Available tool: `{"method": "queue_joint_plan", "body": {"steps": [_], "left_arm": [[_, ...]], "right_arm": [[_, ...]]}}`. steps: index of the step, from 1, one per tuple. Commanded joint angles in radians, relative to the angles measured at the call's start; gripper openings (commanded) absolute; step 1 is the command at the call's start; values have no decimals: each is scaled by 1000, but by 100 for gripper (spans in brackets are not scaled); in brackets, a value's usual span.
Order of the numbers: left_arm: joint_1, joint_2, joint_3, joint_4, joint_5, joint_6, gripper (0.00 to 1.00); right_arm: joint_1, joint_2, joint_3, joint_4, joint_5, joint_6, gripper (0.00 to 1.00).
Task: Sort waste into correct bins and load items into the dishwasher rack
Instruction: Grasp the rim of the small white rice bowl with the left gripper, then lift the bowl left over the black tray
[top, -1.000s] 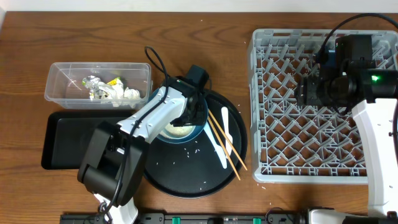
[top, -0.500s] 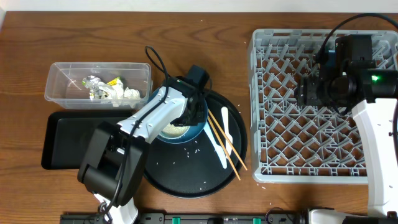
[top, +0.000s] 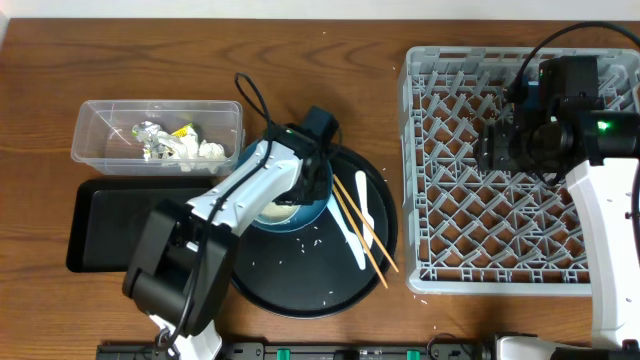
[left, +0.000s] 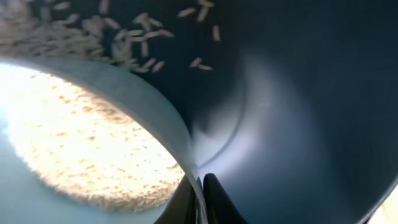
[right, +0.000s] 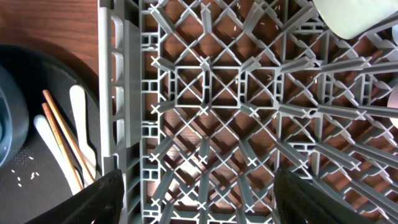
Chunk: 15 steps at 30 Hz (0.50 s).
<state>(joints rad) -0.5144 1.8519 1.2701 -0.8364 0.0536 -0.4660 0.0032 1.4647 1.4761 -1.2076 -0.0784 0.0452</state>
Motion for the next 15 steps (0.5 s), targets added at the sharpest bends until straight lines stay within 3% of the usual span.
{"method": "queue_joint_plan", "body": {"steps": [1,15], "left_arm": [[1,-81,21,-19,-21,24,6],[112,-355,21,-148,-8,23,6]], "right_arm": [[-3,-7,1,0,0,6,74],[-4,-7,1,-1,0,6,74]]}}
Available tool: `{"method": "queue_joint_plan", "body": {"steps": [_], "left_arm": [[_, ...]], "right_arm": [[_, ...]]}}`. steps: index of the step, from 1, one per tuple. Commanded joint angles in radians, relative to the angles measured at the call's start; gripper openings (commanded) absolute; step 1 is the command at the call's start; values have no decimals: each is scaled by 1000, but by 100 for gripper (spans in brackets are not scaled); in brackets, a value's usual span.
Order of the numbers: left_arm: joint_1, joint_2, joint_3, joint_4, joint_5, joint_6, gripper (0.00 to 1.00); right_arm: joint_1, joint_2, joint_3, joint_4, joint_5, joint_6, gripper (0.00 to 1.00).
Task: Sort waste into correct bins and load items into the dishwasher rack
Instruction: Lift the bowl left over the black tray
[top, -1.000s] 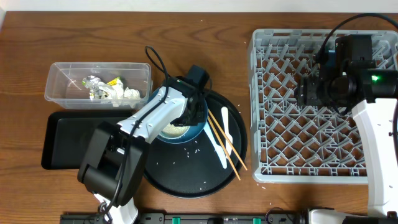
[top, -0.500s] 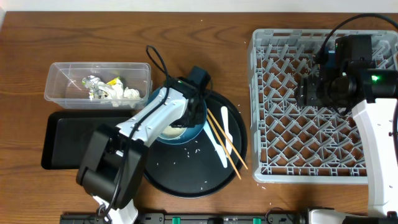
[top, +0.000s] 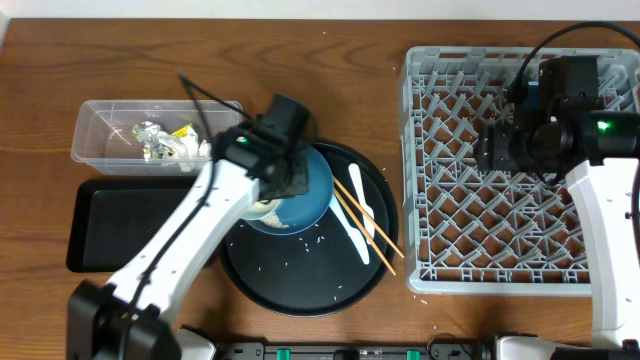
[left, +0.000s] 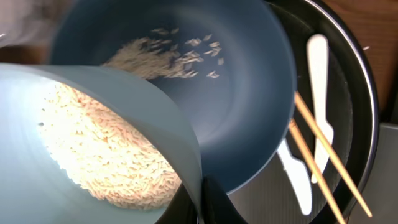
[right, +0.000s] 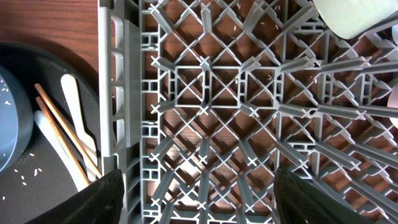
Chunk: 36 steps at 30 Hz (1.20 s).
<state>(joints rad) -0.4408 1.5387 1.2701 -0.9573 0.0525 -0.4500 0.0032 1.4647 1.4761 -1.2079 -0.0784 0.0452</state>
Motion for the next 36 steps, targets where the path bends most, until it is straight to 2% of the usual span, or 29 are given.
{"method": "queue_joint_plan", "body": {"steps": [1,4,7,11,22,26,30,36], "left_arm": [[58,-55,21,-42,3,7,6],[130,-85,19,-64,69,12,6],[229,-103,11,-60,208,73,6],[358,-103,9,-72,321,148,6],[750,-103,-56,-77,746,437,6],[895,-102,-111,-61,960,547,6],[1028,-102,-192,1,1177,581,6],[1162,-96,-300,109,1346,581,6]], "right_arm": [[-4,-7,1,-1,0,6,74],[-4,-7,1,0,0,6,74],[-4,-7,1,-1,0,6,74],[-4,-7,1,-5,0,6,74],[-4,-7,1,-7,11,6,75],[-4,-7,1,-7,11,6,75],[-4,-7,1,-7,11,6,75],[-4,-7,1,-8,19,6,75]]}}
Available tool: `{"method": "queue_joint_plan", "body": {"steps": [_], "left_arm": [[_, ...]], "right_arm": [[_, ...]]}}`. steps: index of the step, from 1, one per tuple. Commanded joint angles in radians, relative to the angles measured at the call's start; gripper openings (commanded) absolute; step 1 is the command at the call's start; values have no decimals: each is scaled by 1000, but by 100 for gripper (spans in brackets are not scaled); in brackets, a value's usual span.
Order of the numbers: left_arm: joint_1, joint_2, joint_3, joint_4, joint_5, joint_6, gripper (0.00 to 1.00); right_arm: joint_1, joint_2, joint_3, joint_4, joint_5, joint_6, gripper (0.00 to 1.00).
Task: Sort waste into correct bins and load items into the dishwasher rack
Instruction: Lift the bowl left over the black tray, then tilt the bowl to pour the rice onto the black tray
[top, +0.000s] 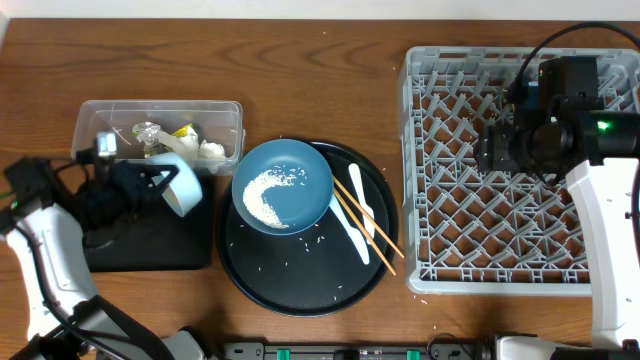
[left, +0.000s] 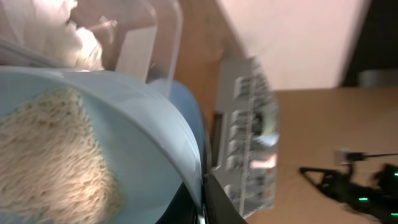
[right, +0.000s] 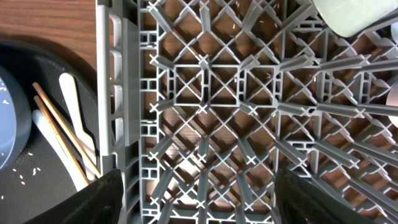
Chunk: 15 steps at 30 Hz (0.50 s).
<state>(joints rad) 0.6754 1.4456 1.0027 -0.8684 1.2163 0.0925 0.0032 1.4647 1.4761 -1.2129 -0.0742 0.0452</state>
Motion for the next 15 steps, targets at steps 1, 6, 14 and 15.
{"method": "queue_joint_plan", "body": {"steps": [1,6,14,15], "left_arm": [[62,0,-44,29,208,38,6],[115,26,-71,72,343,39,6],[120,50,-71,93,356,38,6],[120,50,-71,93,356,39,6]], "right_arm": [[-4,-7,1,-3,16,6,75],[-4,-7,1,-3,18,6,75],[-4,-7,1,-3,18,6,75],[-4,-7,1,-3,18,6,75]]}}
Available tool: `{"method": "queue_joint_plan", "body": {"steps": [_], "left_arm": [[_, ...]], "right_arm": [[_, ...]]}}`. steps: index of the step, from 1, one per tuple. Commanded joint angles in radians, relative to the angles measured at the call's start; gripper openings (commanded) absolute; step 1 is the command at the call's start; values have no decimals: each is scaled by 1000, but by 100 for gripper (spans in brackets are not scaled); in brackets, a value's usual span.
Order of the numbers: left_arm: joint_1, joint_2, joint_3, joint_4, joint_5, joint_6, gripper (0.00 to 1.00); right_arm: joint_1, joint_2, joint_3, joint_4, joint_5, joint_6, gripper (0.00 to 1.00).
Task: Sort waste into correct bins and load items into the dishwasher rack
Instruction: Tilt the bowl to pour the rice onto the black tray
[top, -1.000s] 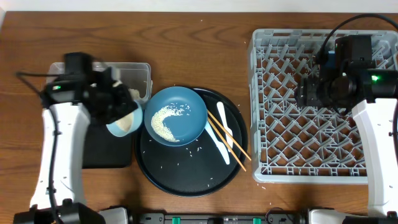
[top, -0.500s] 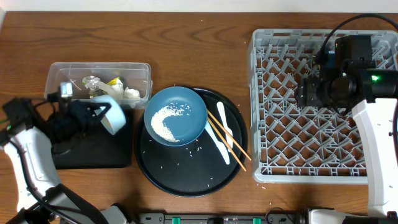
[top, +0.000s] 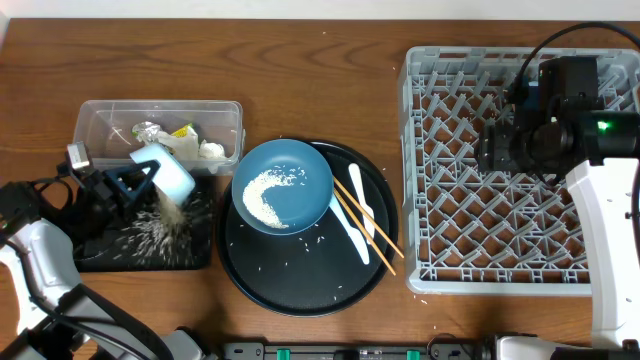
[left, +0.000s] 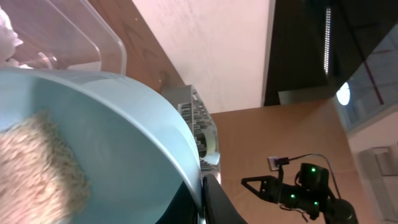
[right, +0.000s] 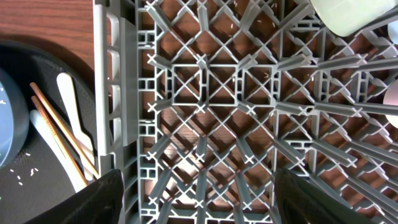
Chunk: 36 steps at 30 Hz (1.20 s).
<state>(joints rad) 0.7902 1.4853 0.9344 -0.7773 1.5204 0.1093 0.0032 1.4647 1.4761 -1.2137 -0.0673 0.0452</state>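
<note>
My left gripper (top: 128, 183) is shut on the rim of a pale blue cup (top: 165, 173), tipped over the black bin (top: 100, 255); rice (top: 160, 230) lies spilled across the bin. In the left wrist view the cup (left: 106, 143) fills the frame with rice (left: 37, 168) still inside. A blue bowl (top: 282, 186) with some rice sits on the round black tray (top: 300, 285), beside wooden chopsticks (top: 365, 228) and white cutlery (top: 352, 238). My right gripper (right: 199, 186) is open above the grey dishwasher rack (top: 515, 165).
A clear bin (top: 158, 133) holding crumpled wrappers stands behind the black bin. A pale cup (right: 351, 15) sits in the rack's far corner. Loose rice grains dot the tray. Chopsticks (right: 62, 134) and cutlery show left of the rack (right: 205, 99).
The cup is tipped further over the black bin and rice has landed in the bin, which held none before. The right arm has not moved.
My left gripper was shut on the cup's rim inside the blue bowl. Then the cup was raised over the bowl, and rice stayed in the bowl. Later the cup hung over the black bin, and now rice lies in that bin.
</note>
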Motion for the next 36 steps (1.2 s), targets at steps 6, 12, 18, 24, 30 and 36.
{"method": "queue_joint_plan", "body": {"steps": [6,12,18,24,30,36], "left_arm": [[5,10,-2,2,52,21,6],[5,10,-2,2,52,21,6],[5,10,-2,2,52,22,6],[5,10,-2,6,52,22,6],[5,10,-2,6,52,22,6],[5,10,-2,5,-77,-8,6]], "right_arm": [[-4,-7,1,-2,11,6,75],[-4,-7,1,-2,11,6,75],[-4,-7,1,-2,11,6,75],[-4,-7,1,-2,11,6,75],[-4,-7,1,-2,11,6,75],[-4,-7,1,-2,11,6,75]]}}
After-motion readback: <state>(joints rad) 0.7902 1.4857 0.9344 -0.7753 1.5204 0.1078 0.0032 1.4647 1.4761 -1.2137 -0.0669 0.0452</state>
